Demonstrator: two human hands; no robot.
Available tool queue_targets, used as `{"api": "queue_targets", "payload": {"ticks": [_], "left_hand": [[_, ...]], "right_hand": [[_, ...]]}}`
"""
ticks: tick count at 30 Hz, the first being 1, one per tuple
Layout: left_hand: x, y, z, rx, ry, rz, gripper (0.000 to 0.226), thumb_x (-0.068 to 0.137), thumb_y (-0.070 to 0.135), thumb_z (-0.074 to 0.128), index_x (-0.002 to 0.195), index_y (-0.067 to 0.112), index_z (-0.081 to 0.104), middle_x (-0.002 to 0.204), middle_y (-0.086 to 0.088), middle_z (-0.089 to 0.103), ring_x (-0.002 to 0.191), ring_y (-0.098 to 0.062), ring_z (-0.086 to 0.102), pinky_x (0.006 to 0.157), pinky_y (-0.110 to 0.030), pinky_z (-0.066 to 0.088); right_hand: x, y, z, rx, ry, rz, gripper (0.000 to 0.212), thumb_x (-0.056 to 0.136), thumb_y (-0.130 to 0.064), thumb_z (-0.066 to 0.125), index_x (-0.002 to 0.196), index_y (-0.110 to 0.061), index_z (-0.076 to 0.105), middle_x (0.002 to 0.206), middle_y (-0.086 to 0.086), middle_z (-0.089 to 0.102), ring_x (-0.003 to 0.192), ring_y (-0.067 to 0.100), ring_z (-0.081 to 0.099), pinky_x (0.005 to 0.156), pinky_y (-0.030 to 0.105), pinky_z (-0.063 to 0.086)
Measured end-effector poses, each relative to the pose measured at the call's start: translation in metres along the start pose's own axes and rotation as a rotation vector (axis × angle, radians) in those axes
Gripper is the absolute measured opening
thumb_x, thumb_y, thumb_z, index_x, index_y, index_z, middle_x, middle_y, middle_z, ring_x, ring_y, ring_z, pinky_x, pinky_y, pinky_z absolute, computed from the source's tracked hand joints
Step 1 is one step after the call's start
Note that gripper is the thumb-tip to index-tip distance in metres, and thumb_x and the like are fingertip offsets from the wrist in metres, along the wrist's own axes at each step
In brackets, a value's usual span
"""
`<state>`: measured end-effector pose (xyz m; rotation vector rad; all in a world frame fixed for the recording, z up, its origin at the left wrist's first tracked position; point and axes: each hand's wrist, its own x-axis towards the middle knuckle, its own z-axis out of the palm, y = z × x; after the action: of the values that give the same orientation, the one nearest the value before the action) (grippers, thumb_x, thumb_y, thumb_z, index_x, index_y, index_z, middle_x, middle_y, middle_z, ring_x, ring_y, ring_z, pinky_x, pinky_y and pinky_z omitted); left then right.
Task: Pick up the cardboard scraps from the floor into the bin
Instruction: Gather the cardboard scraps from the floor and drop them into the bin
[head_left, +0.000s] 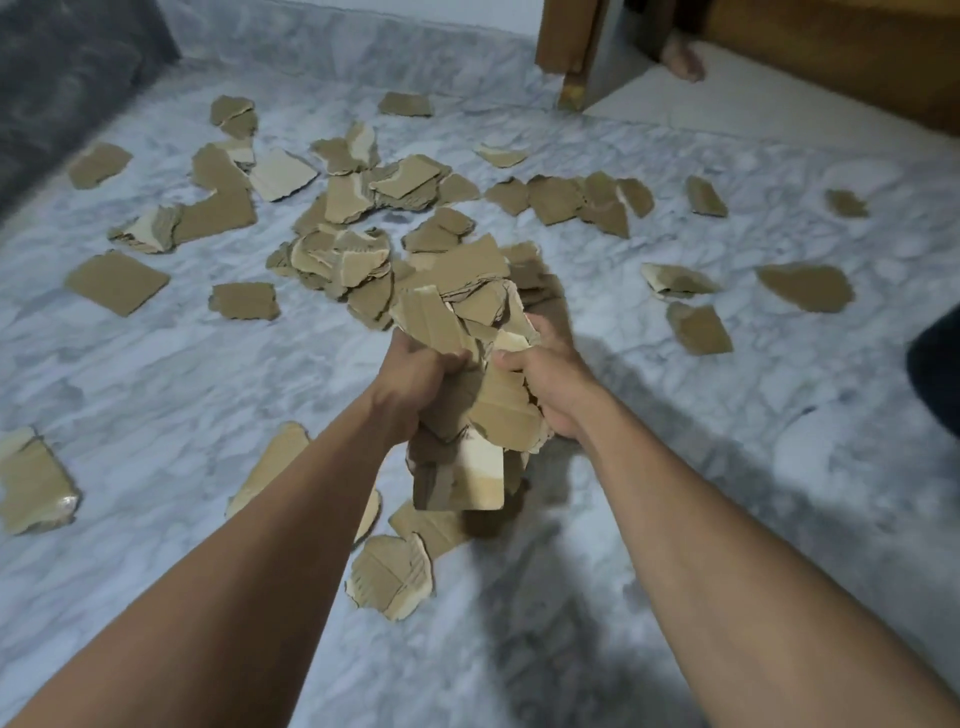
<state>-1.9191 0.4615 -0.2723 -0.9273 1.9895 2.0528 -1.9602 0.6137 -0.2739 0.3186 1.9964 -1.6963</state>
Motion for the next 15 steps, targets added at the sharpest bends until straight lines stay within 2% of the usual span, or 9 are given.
{"api": "queue_targets", "payload": {"ticks": [2,4,6,7,9,11,13,14,15], "left_hand": [[-0.010,0.012,0.026,0.031,-0.065,0.004,0.049,0.074,0.012,0.082,0.117,0.010,0.061,0.105,-0.010,0.073,0.102,-0.030,0.069,0.094,-0.051,0.055],[-0.022,0.024,0.059,0.062,-0.129,0.019,0.046,0.072,0.011,0.082,0.114,0.010,0.063,0.104,-0.010,0.074,0.102,-0.030,0.070,0.096,-0.050,0.055],[-0.035,0.041,0.098,0.064,-0.185,0.036,0.042,0.072,0.013,0.082,0.110,0.011,0.064,0.103,-0.011,0.073,0.102,-0.032,0.070,0.092,-0.047,0.057],[-0.042,0.050,0.118,0.070,-0.211,0.054,0.044,0.072,0.016,0.084,0.111,0.009,0.065,0.102,-0.011,0.073,0.101,-0.032,0.070,0.088,-0.044,0.058],[-0.050,0.066,0.162,0.081,-0.238,0.107,0.054,0.072,0.020,0.087,0.118,0.008,0.062,0.101,-0.007,0.073,0.095,-0.026,0.070,0.077,-0.036,0.058],[-0.062,0.084,0.210,0.059,-0.289,0.180,0.052,0.079,0.012,0.084,0.122,0.017,0.054,0.102,-0.002,0.069,0.091,-0.019,0.067,0.073,-0.034,0.056],[-0.080,0.108,0.259,0.040,-0.354,0.235,0.053,0.082,0.006,0.080,0.122,0.024,0.050,0.106,-0.001,0.068,0.097,-0.022,0.068,0.076,-0.038,0.059],[-0.090,0.121,0.284,0.038,-0.389,0.264,0.054,0.083,0.006,0.079,0.123,0.024,0.049,0.107,-0.002,0.068,0.098,-0.023,0.068,0.074,-0.038,0.059],[-0.097,0.134,0.309,0.043,-0.415,0.299,0.054,0.083,0.006,0.079,0.123,0.025,0.048,0.108,-0.002,0.067,0.098,-0.024,0.068,0.072,-0.039,0.060]], "right_hand": [[-0.016,-0.004,-0.031,0.047,0.047,-0.004,0.060,0.091,-0.003,0.068,0.142,-0.026,0.048,0.121,0.004,0.069,0.099,0.019,0.068,0.068,0.029,0.055],[-0.032,-0.009,-0.066,0.079,0.100,-0.020,0.070,0.090,-0.003,0.068,0.149,-0.030,0.042,0.132,0.000,0.064,0.109,0.019,0.065,0.081,0.034,0.058],[-0.045,-0.019,-0.105,0.083,0.155,-0.083,0.086,0.088,-0.002,0.069,0.155,-0.039,0.031,0.152,-0.007,0.047,0.128,0.019,0.054,0.103,0.041,0.051],[-0.052,-0.025,-0.126,0.077,0.171,-0.118,0.089,0.089,0.000,0.069,0.156,-0.042,0.028,0.157,-0.010,0.038,0.134,0.018,0.048,0.110,0.042,0.046],[-0.063,-0.038,-0.170,0.054,0.201,-0.179,0.088,0.091,-0.001,0.068,0.156,-0.043,0.027,0.163,-0.008,0.029,0.137,0.017,0.044,0.111,0.040,0.044],[-0.078,-0.052,-0.218,0.046,0.247,-0.219,0.085,0.092,-0.002,0.067,0.157,-0.043,0.029,0.164,-0.005,0.028,0.130,0.012,0.046,0.099,0.027,0.051],[-0.094,-0.069,-0.269,0.058,0.318,-0.244,0.083,0.094,-0.001,0.065,0.158,-0.040,0.028,0.157,-0.008,0.034,0.111,0.005,0.052,0.071,0.011,0.052],[-0.101,-0.080,-0.294,0.071,0.347,-0.257,0.083,0.094,-0.001,0.065,0.158,-0.040,0.028,0.151,-0.010,0.037,0.102,0.005,0.057,0.063,0.012,0.053],[-0.104,-0.090,-0.322,0.078,0.375,-0.272,0.083,0.094,-0.002,0.066,0.158,-0.040,0.028,0.154,-0.009,0.037,0.096,0.006,0.060,0.062,0.016,0.056]]}}
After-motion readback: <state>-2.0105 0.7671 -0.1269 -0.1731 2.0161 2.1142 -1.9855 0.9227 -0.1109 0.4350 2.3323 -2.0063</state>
